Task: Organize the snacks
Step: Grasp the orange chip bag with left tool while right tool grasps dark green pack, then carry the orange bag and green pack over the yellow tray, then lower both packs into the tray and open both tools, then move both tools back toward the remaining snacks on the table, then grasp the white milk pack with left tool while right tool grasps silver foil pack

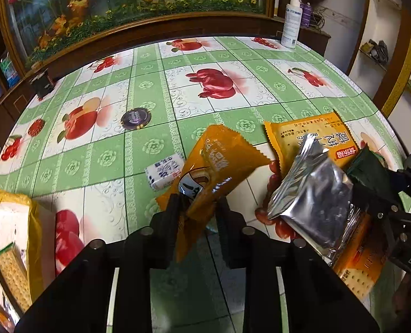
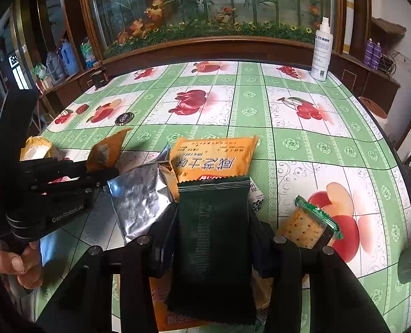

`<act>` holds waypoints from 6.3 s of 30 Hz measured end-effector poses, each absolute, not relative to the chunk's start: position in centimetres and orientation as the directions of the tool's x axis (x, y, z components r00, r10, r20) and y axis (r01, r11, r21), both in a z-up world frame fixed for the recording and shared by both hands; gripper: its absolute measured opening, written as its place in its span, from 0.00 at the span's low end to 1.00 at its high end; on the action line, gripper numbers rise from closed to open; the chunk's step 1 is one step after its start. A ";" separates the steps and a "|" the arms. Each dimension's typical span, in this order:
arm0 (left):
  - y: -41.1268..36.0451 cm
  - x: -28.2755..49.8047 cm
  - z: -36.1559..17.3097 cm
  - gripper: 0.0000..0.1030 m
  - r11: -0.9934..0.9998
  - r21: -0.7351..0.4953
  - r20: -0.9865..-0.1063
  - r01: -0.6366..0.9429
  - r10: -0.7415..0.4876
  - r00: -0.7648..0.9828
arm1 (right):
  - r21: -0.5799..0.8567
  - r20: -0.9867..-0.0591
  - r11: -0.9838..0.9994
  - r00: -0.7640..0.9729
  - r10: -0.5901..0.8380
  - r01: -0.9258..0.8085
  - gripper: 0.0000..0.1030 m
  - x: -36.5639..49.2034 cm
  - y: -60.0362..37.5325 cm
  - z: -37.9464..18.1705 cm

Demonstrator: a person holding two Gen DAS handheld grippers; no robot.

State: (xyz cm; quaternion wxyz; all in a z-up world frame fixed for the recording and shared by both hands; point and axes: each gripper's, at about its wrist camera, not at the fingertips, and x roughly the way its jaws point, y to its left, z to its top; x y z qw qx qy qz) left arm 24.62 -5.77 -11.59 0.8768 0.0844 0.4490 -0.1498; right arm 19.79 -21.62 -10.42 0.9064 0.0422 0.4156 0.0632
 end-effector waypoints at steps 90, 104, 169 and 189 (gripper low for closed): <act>19.7 8.7 -8.3 0.16 0.952 -0.023 -0.756 -0.305 0.184 0.629 | 0.397 -0.612 0.701 0.399 0.683 -0.592 0.43 19.4 8.1 -6.5; 19.4 7.7 -7.9 0.68 0.934 -0.009 -0.754 -0.358 0.229 0.615 | 0.400 -0.583 0.725 0.454 0.674 -0.561 0.46 18.2 4.8 -4.9; 0.1 16.0 -5.3 0.83 0.998 0.000 -0.754 0.057 -0.037 0.656 | 0.330 -0.634 0.907 0.651 0.417 -0.260 0.76 13.0 -19.7 -7.7; -4.3 28.5 -12.6 0.74 0.996 0.011 -0.864 0.091 -0.036 0.503 | 0.050 -0.766 0.888 0.553 0.328 -0.457 0.78 21.5 -14.9 -11.1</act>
